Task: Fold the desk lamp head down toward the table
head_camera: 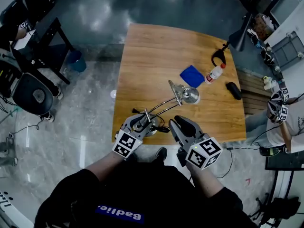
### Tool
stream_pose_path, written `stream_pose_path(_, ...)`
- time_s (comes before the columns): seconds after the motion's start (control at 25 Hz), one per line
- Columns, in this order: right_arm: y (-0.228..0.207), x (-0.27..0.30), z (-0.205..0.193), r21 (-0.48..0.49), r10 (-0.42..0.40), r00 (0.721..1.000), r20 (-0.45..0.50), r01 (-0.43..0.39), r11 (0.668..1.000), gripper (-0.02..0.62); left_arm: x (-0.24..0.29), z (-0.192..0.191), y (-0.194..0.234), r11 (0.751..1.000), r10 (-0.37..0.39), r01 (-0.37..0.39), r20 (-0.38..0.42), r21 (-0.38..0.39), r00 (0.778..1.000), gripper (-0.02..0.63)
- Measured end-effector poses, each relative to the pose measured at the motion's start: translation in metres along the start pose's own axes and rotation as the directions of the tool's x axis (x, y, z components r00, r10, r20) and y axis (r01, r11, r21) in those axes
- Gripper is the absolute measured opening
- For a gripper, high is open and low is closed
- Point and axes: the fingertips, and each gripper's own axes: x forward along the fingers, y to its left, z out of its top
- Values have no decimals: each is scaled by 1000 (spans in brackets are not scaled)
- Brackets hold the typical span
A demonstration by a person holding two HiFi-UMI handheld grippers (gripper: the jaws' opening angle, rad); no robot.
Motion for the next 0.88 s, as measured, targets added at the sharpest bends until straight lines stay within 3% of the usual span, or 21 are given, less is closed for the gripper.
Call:
stream_pose_path(0.2,-11,18,7,208,19,999,40,-27,978,97,16,2,-1,999,-15,16,-10,39,1000,150)
stream_pose_path(0.4,-18,31,20,395,29,991,132,-79,915,95,23,2,2,999,-23,24,-21,43,1000,147)
stream_pose_path(0.56,-27,35,25,455,18,986,164,-91,886,94,26,-3,2,999,-26,28,-38,46,999,137)
stream_pose_path(0.64,-29,35,25,458,16,985,171,-94,884,51,27,-6,2,999,-26,28,-48,43,999,135)
stream_pose_path(0.76,-31,34,23,459,20,982,189,-106,882,44,27,-4,0,998,-43,45,-44,45,998,133)
stream_pose_path(0.88,-46,31,15,508,-8,979,204,-99,855,46,28,-2,0,999,-47,48,-32,24,998,133)
